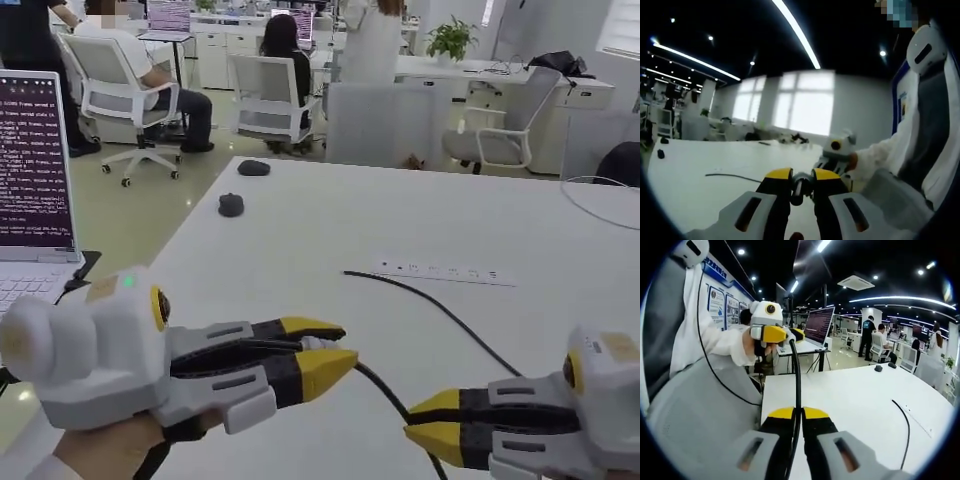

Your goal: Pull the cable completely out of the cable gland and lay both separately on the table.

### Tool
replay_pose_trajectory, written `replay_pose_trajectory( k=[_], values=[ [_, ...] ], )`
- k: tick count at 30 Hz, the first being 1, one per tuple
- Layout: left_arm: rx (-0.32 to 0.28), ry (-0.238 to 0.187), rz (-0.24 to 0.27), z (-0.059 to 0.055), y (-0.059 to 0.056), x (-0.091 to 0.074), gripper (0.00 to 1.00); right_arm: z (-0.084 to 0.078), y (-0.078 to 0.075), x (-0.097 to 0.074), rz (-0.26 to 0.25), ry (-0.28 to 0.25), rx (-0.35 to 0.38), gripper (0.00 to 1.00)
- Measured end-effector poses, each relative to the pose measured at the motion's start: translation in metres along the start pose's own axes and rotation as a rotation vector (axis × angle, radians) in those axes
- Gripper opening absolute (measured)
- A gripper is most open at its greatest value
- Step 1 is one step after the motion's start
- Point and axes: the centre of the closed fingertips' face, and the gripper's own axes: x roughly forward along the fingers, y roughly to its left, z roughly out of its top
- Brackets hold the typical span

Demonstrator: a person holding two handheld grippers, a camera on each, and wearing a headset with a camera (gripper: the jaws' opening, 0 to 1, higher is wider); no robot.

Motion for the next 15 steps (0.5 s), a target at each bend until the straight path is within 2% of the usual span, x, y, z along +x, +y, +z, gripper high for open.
replay_pose_trajectory(
  k=[8, 15],
  values=[
    [0.008, 0.000, -0.003, 0.000, -0.001, 0.001, 0.16, 0.004, -0.004, 0.002, -0.001, -0.005, 0.008, 0.05],
    [0.014, -0.007, 0.001, 0.002, 0.001, 0.000, 0.16, 0.000, -0.004, 0.011, 0.004, 0.024, -0.013, 0.03]
  ],
)
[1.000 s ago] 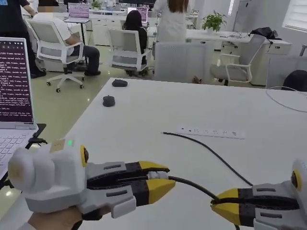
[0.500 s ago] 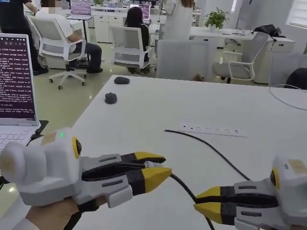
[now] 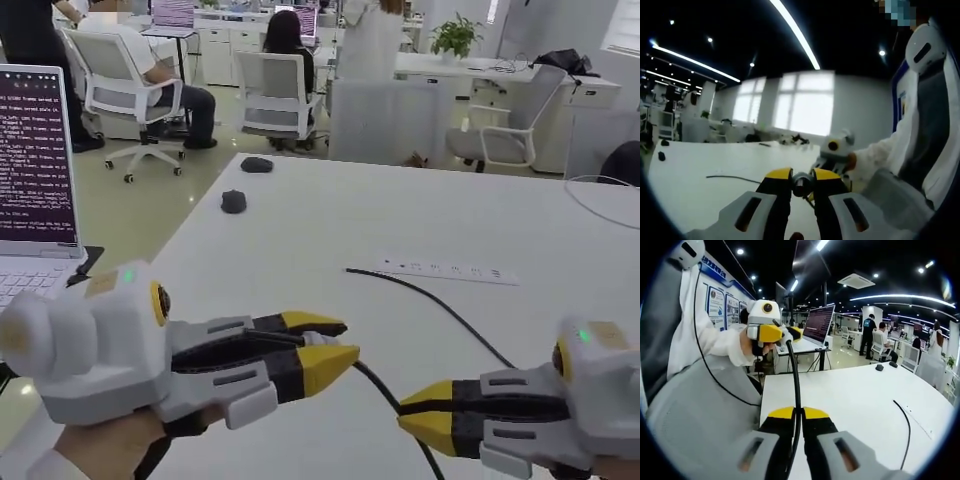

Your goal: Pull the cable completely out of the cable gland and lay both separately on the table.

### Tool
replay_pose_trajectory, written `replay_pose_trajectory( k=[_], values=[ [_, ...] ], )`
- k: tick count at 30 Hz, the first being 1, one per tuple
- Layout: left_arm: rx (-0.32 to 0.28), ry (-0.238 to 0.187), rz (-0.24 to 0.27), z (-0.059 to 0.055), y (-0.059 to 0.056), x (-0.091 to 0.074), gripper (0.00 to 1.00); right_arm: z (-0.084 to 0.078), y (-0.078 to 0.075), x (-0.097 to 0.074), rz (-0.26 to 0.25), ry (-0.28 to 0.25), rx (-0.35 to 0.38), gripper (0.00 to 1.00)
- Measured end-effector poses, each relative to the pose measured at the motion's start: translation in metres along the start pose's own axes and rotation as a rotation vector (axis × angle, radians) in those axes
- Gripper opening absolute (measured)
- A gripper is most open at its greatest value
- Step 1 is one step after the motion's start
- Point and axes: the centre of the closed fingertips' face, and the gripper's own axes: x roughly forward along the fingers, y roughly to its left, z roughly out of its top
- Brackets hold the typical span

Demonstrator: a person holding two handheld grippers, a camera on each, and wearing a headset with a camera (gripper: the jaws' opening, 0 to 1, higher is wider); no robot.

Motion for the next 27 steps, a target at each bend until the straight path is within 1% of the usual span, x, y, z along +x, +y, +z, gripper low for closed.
replay_pose_trajectory(
  k=[1, 2, 5, 9, 10, 12, 14, 16, 18, 19, 21, 22, 24, 26, 27],
  values=[
    [-0.001, -0.007, 0.000, 0.001, 0.000, 0.000, 0.16, -0.002, -0.001, 0.001, -0.005, 0.016, -0.005, 0.03],
    [-0.002, -0.010, 0.001, 0.002, 0.000, -0.001, 0.16, -0.003, -0.001, 0.001, -0.005, 0.022, -0.005, 0.03],
    [-0.002, -0.012, 0.005, 0.002, 0.001, -0.001, 0.16, -0.004, -0.004, 0.002, -0.012, 0.024, 0.005, 0.03],
    [-0.003, -0.014, 0.006, 0.003, 0.001, -0.001, 0.16, -0.006, -0.006, 0.002, -0.022, 0.041, -0.011, 0.03],
    [-0.001, -0.013, 0.008, 0.003, 0.002, -0.002, 0.16, -0.006, -0.008, 0.002, -0.031, 0.044, -0.018, 0.03],
    [-0.007, -0.035, 0.016, 0.007, 0.004, -0.004, 0.16, -0.013, -0.015, 0.000, -0.064, 0.078, -0.022, 0.03],
    [-0.017, -0.048, 0.031, 0.009, 0.007, -0.006, 0.16, -0.018, -0.024, -0.002, -0.093, 0.094, -0.017, 0.03],
    [-0.023, -0.055, 0.057, 0.010, 0.013, -0.008, 0.16, -0.018, -0.031, -0.006, -0.109, 0.094, -0.012, 0.03],
    [-0.015, -0.059, 0.103, 0.011, 0.021, -0.010, 0.16, -0.018, -0.036, -0.009, -0.115, 0.100, -0.011, 0.03],
    [-0.016, -0.059, 0.127, 0.011, 0.025, -0.012, 0.16, -0.019, -0.042, -0.010, -0.130, 0.112, -0.012, 0.03],
    [-0.020, -0.076, 0.147, 0.014, 0.030, -0.015, 0.16, -0.018, -0.049, -0.012, -0.139, 0.114, -0.009, 0.02],
    [-0.023, -0.094, 0.159, 0.017, 0.032, -0.017, 0.16, -0.017, -0.053, -0.013, -0.148, 0.115, -0.010, 0.02],
    [-0.021, -0.097, 0.180, 0.018, 0.036, -0.020, 0.16, -0.018, -0.063, -0.017, -0.178, 0.128, -0.027, 0.02],
    [-0.019, -0.106, 0.198, 0.019, 0.038, -0.021, 0.16, -0.018, -0.070, -0.019, -0.184, 0.132, -0.025, 0.02],
    [-0.017, -0.109, 0.204, 0.020, 0.039, -0.022, 0.16, -0.019, -0.077, -0.021, -0.189, 0.137, -0.020, 0.02]
  ],
)
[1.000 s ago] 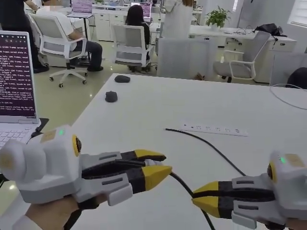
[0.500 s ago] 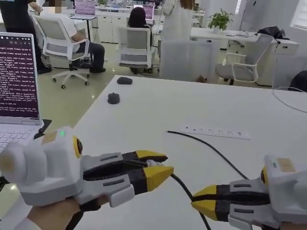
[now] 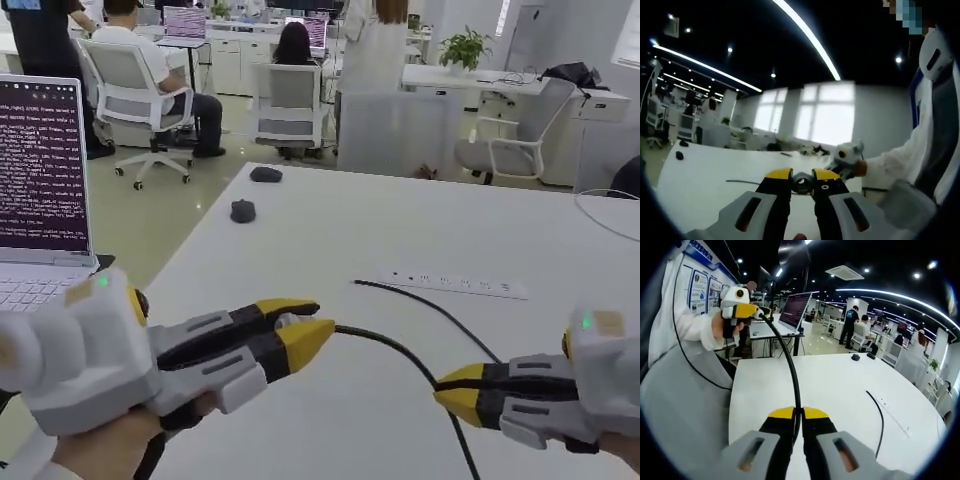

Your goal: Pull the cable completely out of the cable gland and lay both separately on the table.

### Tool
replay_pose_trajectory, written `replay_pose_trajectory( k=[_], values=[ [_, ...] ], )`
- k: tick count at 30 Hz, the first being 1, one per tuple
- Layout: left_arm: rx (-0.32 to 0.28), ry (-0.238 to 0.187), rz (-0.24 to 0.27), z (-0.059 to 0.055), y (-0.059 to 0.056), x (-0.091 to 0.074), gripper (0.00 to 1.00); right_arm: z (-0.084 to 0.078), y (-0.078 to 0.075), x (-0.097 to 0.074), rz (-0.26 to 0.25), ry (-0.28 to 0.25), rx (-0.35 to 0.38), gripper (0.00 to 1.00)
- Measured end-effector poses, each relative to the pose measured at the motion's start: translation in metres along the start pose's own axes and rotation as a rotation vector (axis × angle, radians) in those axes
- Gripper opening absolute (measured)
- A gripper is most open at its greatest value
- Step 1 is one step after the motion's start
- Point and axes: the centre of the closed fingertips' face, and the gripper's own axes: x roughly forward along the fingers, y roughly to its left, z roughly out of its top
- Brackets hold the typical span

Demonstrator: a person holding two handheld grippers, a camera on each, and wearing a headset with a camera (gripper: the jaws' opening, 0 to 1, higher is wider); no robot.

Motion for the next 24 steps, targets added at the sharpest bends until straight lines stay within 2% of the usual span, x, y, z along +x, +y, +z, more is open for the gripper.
replay_pose_trajectory(
  k=[3, 5, 8, 11, 15, 18, 22, 24],
  values=[
    [-0.005, -0.002, 0.015, 0.000, 0.004, -0.002, 0.16, -0.005, -0.018, -0.004, -0.022, 0.025, 0.006, 0.02],
    [-0.005, 0.005, 0.025, -0.001, 0.006, -0.002, 0.16, -0.001, -0.030, -0.007, -0.042, 0.028, 0.016, 0.02],
    [-0.019, 0.037, 0.029, -0.009, 0.008, 0.001, 0.16, 0.004, -0.045, -0.007, -0.062, 0.044, 0.003, 0.02],
    [0.001, 0.078, 0.014, -0.017, 0.002, 0.004, 0.16, 0.009, -0.058, 0.000, -0.065, 0.050, -0.002, 0.02],
    [0.033, 0.143, -0.006, -0.031, -0.003, 0.008, 0.17, 0.015, -0.070, 0.020, -0.051, 0.071, -0.006, 0.02],
    [0.055, 0.184, -0.010, -0.039, -0.004, 0.010, 0.17, 0.015, -0.071, 0.042, -0.011, 0.092, -0.003, 0.02],
    [0.046, 0.187, -0.018, -0.041, -0.004, 0.010, 0.17, 0.003, -0.068, 0.069, 0.043, 0.142, 0.021, 0.02],
    [0.039, 0.190, -0.017, -0.042, -0.001, 0.010, 0.17, -0.009, -0.067, 0.083, 0.061, 0.171, 0.049, 0.02]
  ],
)
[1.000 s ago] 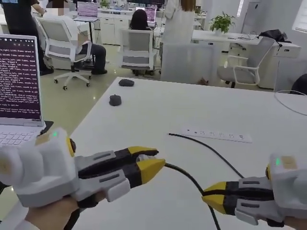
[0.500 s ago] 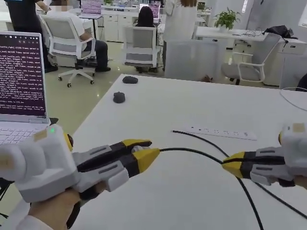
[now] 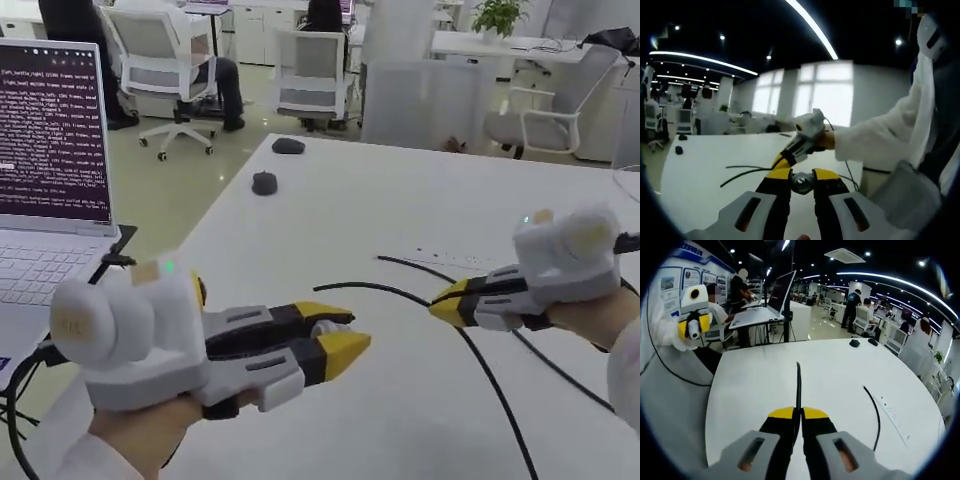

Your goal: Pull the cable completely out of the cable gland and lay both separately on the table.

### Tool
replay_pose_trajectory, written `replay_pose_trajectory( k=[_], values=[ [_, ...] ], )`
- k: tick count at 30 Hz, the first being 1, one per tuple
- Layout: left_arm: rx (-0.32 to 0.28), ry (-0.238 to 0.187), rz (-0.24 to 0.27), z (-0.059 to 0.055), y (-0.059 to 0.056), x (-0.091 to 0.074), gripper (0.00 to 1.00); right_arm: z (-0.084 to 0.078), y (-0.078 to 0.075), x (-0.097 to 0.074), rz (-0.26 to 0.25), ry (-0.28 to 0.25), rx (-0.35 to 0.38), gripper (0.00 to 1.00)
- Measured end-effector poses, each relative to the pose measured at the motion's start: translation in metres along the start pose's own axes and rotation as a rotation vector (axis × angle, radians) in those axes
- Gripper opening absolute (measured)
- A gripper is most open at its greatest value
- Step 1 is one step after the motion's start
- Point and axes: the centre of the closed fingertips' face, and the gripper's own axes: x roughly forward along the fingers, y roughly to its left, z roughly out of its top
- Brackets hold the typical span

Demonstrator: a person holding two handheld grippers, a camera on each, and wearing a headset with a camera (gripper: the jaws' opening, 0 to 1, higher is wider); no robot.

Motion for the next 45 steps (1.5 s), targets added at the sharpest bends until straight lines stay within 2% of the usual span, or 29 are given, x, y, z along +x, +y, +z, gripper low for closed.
replay_pose_trajectory(
  k=[6, 8, 11, 16, 22, 30, 34, 36, 40, 43, 45],
  values=[
    [-0.022, 0.015, 0.002, -0.006, 0.002, 0.002, 0.17, -0.028, 0.004, 0.039, 0.041, 0.060, 0.062, 0.02],
    [-0.032, 0.045, 0.017, -0.014, 0.007, 0.002, 0.17, -0.044, 0.003, 0.049, 0.051, 0.094, 0.072, 0.02],
    [-0.041, 0.061, 0.019, -0.020, 0.009, 0.003, 0.17, -0.057, 0.009, 0.057, 0.063, 0.111, 0.117, 0.02],
    [-0.056, 0.084, 0.027, -0.028, 0.011, 0.004, 0.17, -0.079, 0.010, 0.067, 0.072, 0.134, 0.165, 0.02],
    [-0.073, 0.089, 0.036, -0.031, 0.014, 0.003, 0.17, -0.104, 0.016, 0.079, 0.084, 0.165, 0.215, 0.02],
    [-0.069, 0.111, 0.035, -0.038, 0.013, 0.004, 0.17, -0.112, 0.024, 0.082, 0.081, 0.181, 0.231, 0.03],
    [-0.071, 0.110, 0.036, -0.038, 0.013, 0.005, 0.17, -0.109, 0.025, 0.081, 0.076, 0.162, 0.235, 0.03],
    [-0.070, 0.113, 0.036, -0.039, 0.013, 0.005, 0.17, -0.107, 0.029, 0.080, 0.106, 0.146, 0.280, 0.03],
    [-0.064, 0.119, 0.035, -0.040, 0.012, 0.006, 0.17, -0.107, 0.028, 0.081, 0.076, 0.151, 0.222, 0.04],
    [-0.064, 0.119, 0.036, -0.040, 0.012, 0.005, 0.17, -0.104, 0.028, 0.079, 0.068, 0.148, 0.205, 0.15],
    [-0.061, 0.123, 0.037, -0.041, 0.012, 0.005, 0.17, -0.098, 0.027, 0.074, 0.056, 0.133, 0.182, 0.17]
  ],
)
